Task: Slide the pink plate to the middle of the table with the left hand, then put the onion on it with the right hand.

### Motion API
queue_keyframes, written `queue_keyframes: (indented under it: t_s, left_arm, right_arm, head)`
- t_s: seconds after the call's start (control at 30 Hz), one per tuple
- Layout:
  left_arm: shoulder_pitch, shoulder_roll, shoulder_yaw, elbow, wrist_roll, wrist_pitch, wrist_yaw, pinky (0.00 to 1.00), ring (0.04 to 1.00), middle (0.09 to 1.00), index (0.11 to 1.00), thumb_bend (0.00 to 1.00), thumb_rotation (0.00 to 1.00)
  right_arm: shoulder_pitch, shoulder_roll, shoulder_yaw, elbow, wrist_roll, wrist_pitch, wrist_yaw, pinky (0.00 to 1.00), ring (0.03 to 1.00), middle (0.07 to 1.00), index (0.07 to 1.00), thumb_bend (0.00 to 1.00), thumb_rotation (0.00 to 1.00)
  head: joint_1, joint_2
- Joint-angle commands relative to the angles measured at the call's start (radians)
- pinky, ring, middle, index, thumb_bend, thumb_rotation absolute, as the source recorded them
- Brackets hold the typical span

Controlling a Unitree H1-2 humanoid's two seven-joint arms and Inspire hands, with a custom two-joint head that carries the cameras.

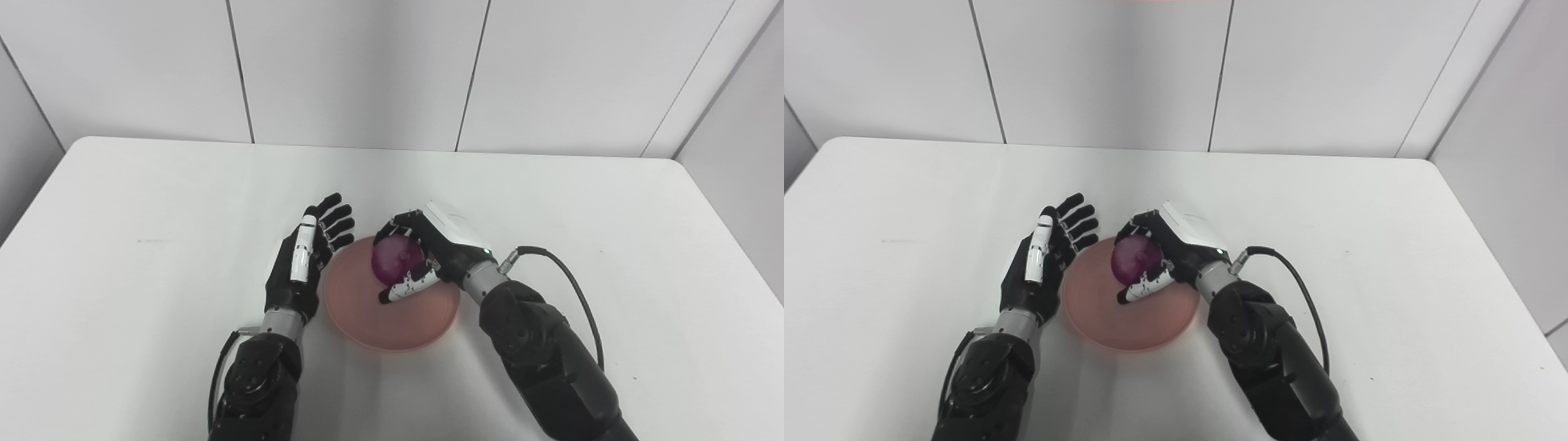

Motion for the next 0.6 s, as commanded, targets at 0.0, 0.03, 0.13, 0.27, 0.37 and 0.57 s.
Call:
queue_keyframes:
  t_s: [0.0, 0.03, 0.13, 0.27, 0.37, 0.57]
  left_arm:
    - [-0.005, -0.007, -0.006, -0.012, 0.005, 0.018, 0.002, 0.78, 0.811, 0.813, 0.793, 0.39, 1.00]
    - [-0.005, -0.007, -0.006, -0.014, 0.005, 0.020, 0.003, 0.78, 0.812, 0.815, 0.795, 0.39, 1.00]
    - [-0.005, -0.006, -0.006, -0.014, 0.007, 0.018, 0.004, 0.78, 0.812, 0.815, 0.796, 0.39, 1.00]
    - [-0.005, -0.006, -0.005, -0.014, 0.006, 0.016, 0.002, 0.77, 0.807, 0.810, 0.793, 0.39, 1.00]
    - [-0.004, -0.005, -0.005, -0.013, 0.005, 0.014, 0.001, 0.78, 0.808, 0.810, 0.792, 0.39, 1.00]
    - [-0.001, -0.008, -0.006, -0.017, 0.006, 0.015, 0.002, 0.77, 0.807, 0.811, 0.794, 0.40, 1.00]
  right_arm:
    - [-0.023, 0.006, -0.002, -0.007, 0.002, -0.057, -0.029, 0.35, 0.447, 0.539, 0.490, 0.51, 0.13]
    - [-0.022, 0.007, -0.001, -0.003, 0.001, -0.058, -0.030, 0.35, 0.448, 0.540, 0.490, 0.51, 0.13]
    - [-0.022, 0.008, 0.002, 0.012, 0.002, -0.065, -0.038, 0.35, 0.447, 0.541, 0.490, 0.52, 0.13]
    - [-0.021, 0.009, 0.004, 0.031, 0.005, -0.071, -0.041, 0.36, 0.458, 0.550, 0.491, 0.52, 0.14]
    - [-0.018, 0.010, 0.004, 0.045, 0.005, -0.079, -0.046, 0.36, 0.461, 0.553, 0.491, 0.52, 0.14]
    - [-0.013, 0.011, 0.006, 0.061, 0.004, -0.086, -0.054, 0.37, 0.472, 0.563, 0.491, 0.52, 0.14]
  head:
    - [0.002, 0.002]
    - [0.002, 0.002]
    - [-0.001, 0.004]
    - [-0.001, 0.005]
    - [-0.001, 0.006]
    - [-0.001, 0.006]
